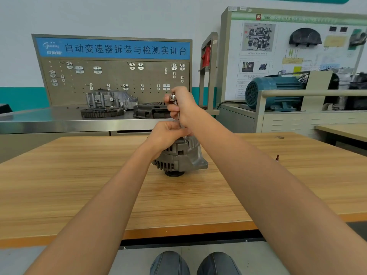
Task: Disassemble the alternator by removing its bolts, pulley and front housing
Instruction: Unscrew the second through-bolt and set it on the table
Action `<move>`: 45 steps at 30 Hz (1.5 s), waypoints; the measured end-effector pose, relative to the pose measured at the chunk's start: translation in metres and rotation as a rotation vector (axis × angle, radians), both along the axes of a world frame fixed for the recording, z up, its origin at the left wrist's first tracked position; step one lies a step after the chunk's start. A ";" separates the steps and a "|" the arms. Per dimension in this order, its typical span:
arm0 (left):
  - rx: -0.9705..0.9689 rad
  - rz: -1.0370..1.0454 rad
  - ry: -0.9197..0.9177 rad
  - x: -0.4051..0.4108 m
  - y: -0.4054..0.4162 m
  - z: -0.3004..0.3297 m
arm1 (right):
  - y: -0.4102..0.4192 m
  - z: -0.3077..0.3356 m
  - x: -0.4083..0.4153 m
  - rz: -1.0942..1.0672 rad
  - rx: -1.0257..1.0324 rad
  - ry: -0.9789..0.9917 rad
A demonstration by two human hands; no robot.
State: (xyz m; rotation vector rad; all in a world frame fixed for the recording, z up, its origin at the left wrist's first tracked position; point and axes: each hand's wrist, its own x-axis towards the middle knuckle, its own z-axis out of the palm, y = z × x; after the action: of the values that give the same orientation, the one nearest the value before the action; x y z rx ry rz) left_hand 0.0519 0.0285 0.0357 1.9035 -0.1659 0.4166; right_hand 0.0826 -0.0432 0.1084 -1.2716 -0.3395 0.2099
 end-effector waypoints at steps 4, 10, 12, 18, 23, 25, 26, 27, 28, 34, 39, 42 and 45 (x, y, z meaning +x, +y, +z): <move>0.029 0.043 -0.017 0.000 -0.004 0.001 | 0.007 -0.001 0.000 -0.284 0.094 0.009; 0.060 0.076 -0.020 0.003 -0.010 0.002 | -0.004 0.000 0.010 -0.386 0.265 0.042; 0.057 0.064 -0.016 0.003 -0.010 0.001 | -0.009 0.004 0.008 -0.278 0.194 0.130; 0.047 -0.014 0.023 -0.001 -0.005 0.004 | -0.022 0.002 0.010 0.275 0.074 0.098; 0.029 -0.062 0.030 -0.001 -0.002 0.003 | -0.028 0.001 0.014 0.319 0.143 0.153; 0.024 -0.042 0.028 0.000 -0.002 0.002 | -0.021 0.001 0.008 0.188 0.157 0.133; 0.026 -0.019 0.011 0.000 -0.003 0.002 | -0.014 0.001 0.003 0.034 0.172 0.118; 0.040 0.013 -0.017 0.000 -0.004 0.002 | -0.006 0.000 -0.001 -0.162 0.195 0.089; 0.060 0.052 -0.044 0.000 -0.005 0.002 | 0.001 -0.002 -0.003 -0.357 0.244 0.046; 0.050 0.025 -0.051 0.000 -0.007 0.000 | 0.002 0.004 -0.005 -0.436 0.195 0.064; 0.047 -0.076 0.021 -0.002 -0.002 0.002 | -0.017 0.004 0.007 0.192 0.079 0.115; 0.038 -0.091 0.039 -0.001 0.000 0.002 | -0.030 0.001 0.013 0.412 0.147 0.150; 0.027 -0.078 0.026 -0.001 -0.002 0.001 | -0.030 0.001 0.011 0.350 0.151 0.163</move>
State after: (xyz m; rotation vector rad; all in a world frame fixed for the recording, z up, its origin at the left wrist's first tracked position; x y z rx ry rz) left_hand 0.0509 0.0269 0.0367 1.9215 -0.2295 0.3384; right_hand 0.0938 -0.0735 0.1098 -1.0329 -0.4277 0.5727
